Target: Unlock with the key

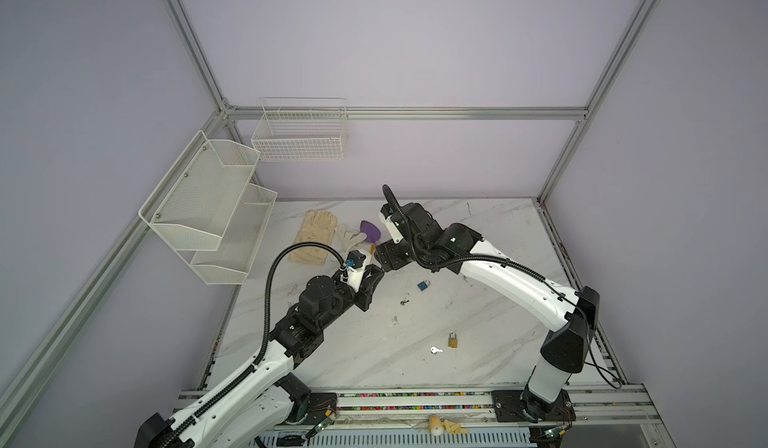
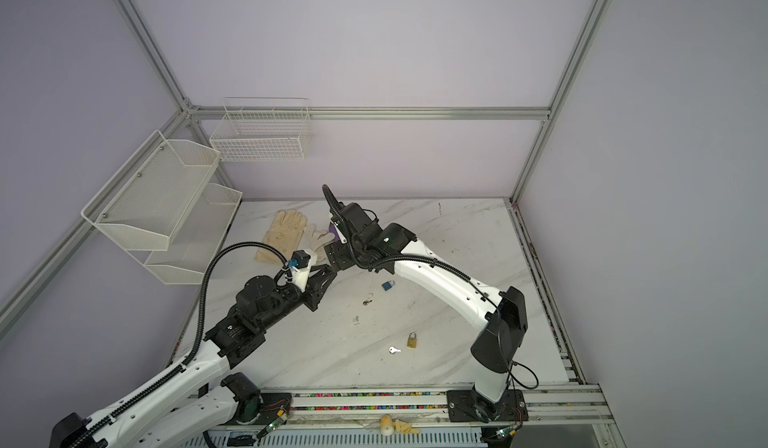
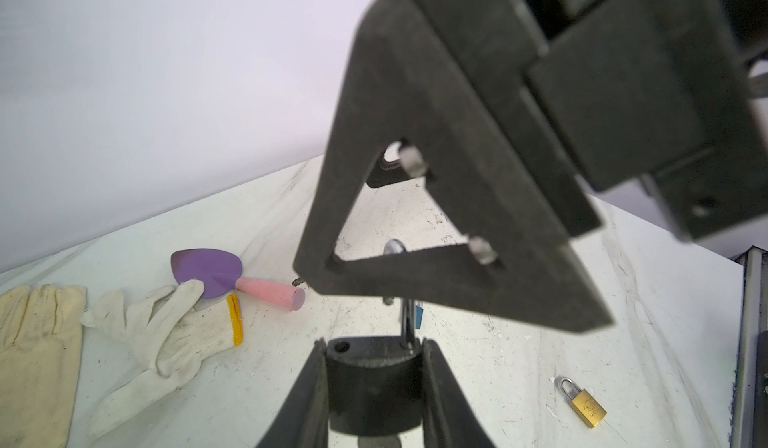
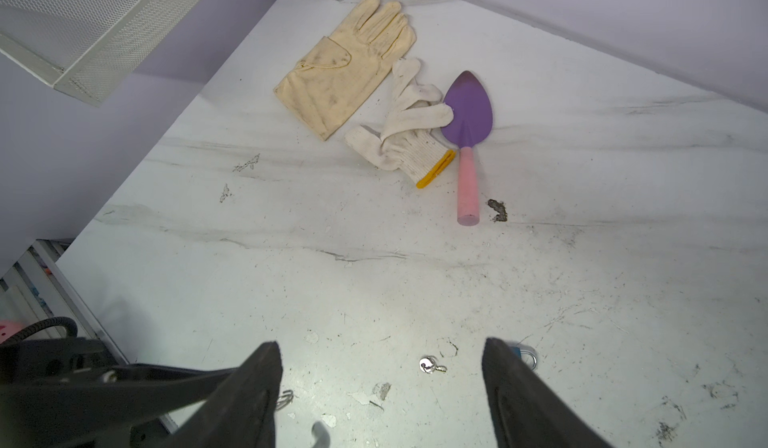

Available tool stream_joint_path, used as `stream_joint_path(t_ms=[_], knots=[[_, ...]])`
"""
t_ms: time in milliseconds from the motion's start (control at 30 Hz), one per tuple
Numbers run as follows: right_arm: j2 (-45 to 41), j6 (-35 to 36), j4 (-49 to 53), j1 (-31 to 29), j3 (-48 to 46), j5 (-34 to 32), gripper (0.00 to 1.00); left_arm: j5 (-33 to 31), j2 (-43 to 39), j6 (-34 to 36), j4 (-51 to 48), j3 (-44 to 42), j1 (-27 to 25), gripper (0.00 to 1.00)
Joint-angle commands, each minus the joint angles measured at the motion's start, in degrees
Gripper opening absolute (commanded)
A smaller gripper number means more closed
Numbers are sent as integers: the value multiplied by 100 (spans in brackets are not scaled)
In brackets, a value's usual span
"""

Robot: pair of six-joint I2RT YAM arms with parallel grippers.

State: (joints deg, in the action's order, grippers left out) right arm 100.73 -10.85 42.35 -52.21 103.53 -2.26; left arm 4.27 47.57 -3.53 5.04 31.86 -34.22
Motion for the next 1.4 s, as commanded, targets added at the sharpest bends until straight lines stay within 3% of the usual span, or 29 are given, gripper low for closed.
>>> stream_joint_path(t_ms=[0,567,733,1133,1367], knots=[[-33,20,367,187,70,119,80,3,-156,139,443,-249,-8,0],[-577,369,79,414,-579,1325,80,117,-42,107,709,-268,-8,0],[-748,319,164,508,-642,715,80,236,-49,122,727,-268,-10,0],[-458,574,65,545,-237,1560,82,564,-81,274,703,-241,-7,0],[-604,638,183,569,-449,1514,83,364,-122,253,662,-237,-13,0]])
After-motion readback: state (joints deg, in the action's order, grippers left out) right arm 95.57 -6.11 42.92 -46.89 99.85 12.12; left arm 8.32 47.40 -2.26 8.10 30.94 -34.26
